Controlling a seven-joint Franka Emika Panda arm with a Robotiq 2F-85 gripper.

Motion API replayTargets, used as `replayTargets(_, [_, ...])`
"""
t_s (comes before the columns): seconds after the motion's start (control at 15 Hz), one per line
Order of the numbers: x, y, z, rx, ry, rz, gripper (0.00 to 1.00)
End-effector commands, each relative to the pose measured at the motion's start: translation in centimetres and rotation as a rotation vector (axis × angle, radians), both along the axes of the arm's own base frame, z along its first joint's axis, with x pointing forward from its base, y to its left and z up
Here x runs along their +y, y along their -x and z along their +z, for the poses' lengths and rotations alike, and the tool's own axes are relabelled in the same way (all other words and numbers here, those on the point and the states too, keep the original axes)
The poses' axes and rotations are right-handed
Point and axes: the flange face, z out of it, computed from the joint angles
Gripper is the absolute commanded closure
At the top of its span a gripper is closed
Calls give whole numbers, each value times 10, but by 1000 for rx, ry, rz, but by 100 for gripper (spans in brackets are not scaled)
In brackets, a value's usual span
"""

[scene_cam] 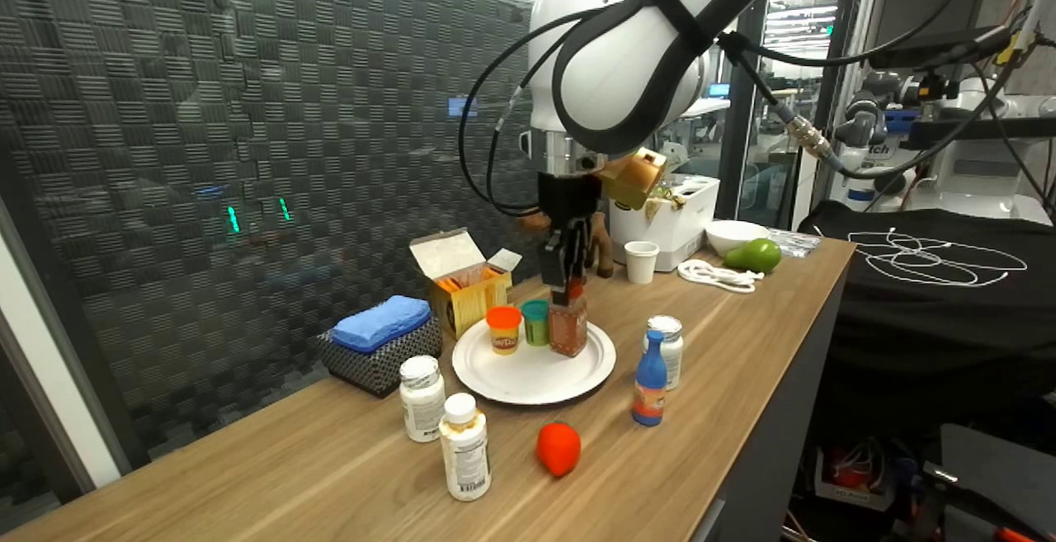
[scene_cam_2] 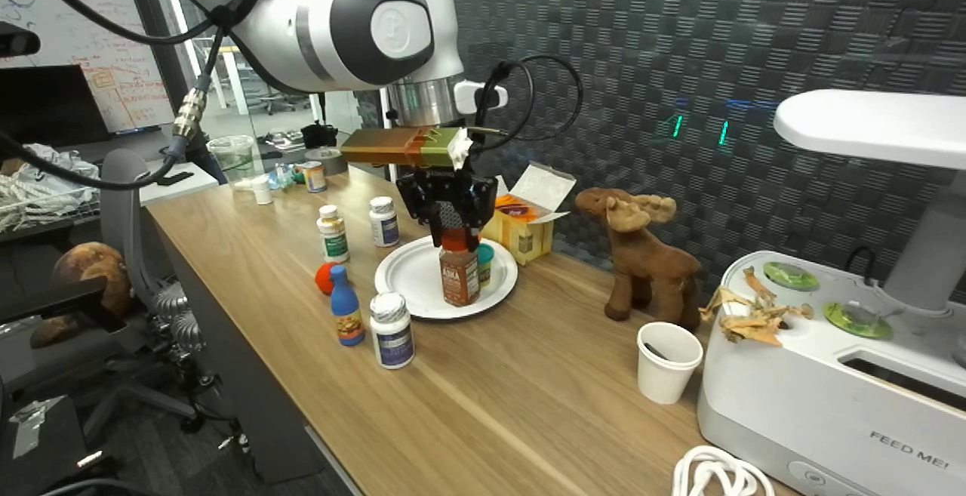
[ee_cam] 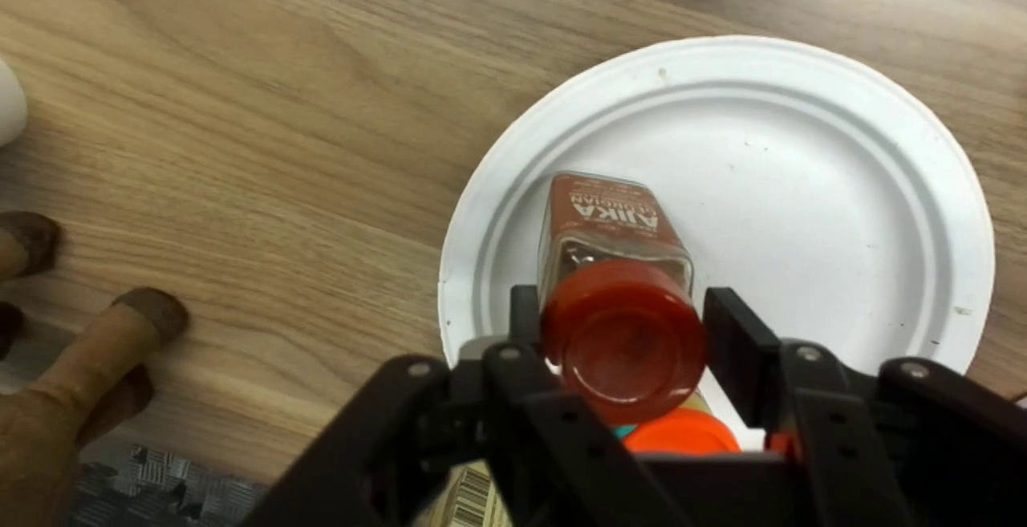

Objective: Organize all the containers on the white plate

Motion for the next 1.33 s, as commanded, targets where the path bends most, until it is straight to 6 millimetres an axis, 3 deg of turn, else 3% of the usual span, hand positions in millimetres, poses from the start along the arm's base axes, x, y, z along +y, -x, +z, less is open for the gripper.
replayTargets(0.0, [7, -3, 4, -7, -3, 37, 12])
replayTargets(0.13, [12, 2, 14, -9, -25, 26, 0])
replayTargets(0.4, [14, 18, 46, -73, -29, -13, 0])
replayTargets(0.73, [0, 55, 84, -168, -43, -154, 0])
replayTargets(0.93, [-15, 84, 80, -162, -69, -270, 0])
replayTargets(1.27, [-27, 112, 46, -88, -88, -365, 0])
